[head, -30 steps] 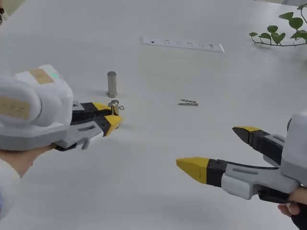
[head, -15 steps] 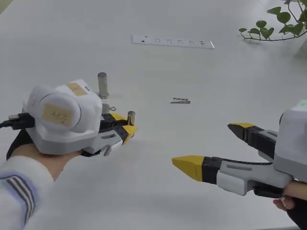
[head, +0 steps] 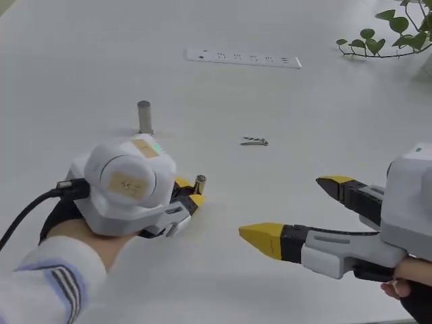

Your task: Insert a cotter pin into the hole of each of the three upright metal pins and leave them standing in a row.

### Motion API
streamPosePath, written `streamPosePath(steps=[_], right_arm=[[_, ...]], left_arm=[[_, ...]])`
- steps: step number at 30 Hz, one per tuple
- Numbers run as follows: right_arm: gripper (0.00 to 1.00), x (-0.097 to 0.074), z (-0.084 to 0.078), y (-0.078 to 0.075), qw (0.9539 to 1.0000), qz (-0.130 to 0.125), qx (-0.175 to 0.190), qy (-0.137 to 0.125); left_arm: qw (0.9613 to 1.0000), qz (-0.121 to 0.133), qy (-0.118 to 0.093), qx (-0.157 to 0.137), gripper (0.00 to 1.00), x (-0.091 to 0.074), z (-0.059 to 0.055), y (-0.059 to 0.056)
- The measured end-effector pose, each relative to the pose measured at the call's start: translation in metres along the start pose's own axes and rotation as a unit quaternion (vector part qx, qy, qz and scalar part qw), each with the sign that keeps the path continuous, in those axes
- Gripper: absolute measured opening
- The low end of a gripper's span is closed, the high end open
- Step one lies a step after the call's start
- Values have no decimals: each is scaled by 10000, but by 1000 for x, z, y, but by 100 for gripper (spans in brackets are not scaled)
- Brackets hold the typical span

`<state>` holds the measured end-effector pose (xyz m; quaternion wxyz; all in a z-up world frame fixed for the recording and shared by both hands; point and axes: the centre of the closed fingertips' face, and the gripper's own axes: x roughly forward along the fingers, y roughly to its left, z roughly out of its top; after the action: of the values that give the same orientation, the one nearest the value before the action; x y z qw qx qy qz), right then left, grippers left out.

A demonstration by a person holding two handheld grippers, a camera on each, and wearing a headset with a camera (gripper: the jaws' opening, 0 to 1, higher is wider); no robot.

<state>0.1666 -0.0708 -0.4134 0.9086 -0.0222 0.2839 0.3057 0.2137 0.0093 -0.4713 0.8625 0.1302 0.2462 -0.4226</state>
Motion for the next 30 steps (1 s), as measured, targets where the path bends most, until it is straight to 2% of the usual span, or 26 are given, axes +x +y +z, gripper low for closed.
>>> streamPosePath(steps=[1, 3, 7, 13, 15, 17, 19, 22, 24, 27, 30], right_arm=[[91, 0, 0, 0, 10000, 1, -2, 5], [91, 1, 0, 0, 10000, -28, -27, 15], [91, 1, 1, 2, 10000, -18, -67, 11], [91, -1, 4, 2, 9999, -24, -118, -26], [91, -3, 6, 1, 9999, -43, -130, -60], [91, -5, 8, 1, 9998, -48, -146, -94], [91, -6, 9, 1, 9998, -52, -169, -104], [91, -9, 10, 0, 9996, -65, -231, -119], [90, -12, 10, 0, 9996, -63, -232, -135], [90, -14, 7, 0, 9996, -61, -262, -78], [90, -21, 8, -1, 9996, -92, -244, -92]], left_arm=[[10000, 6, -4, -20, 5, 0, 0, 0], [9996, -41, 46, -285, 5, -1, -2, -2], [10000, 25, 70, -44, 5, 0, -1, -4], [9998, -19, 177, -67, 8, -3, -4, -3], [9992, -189, 198, -291, 18, -6, -4, -8], [9988, -305, 265, -287, 25, -12, -6, -12], [9987, -372, 228, -273, 32, -19, -5, -16], [9983, -502, 102, -286, 41, -32, -2, -21], [9975, -578, 45, -415, 50, -41, 0, -22], [9951, -619, -191, -745, 64, -57, 9, -23], [9937, -642, -335, -859, 73, -73, 15, -23]])
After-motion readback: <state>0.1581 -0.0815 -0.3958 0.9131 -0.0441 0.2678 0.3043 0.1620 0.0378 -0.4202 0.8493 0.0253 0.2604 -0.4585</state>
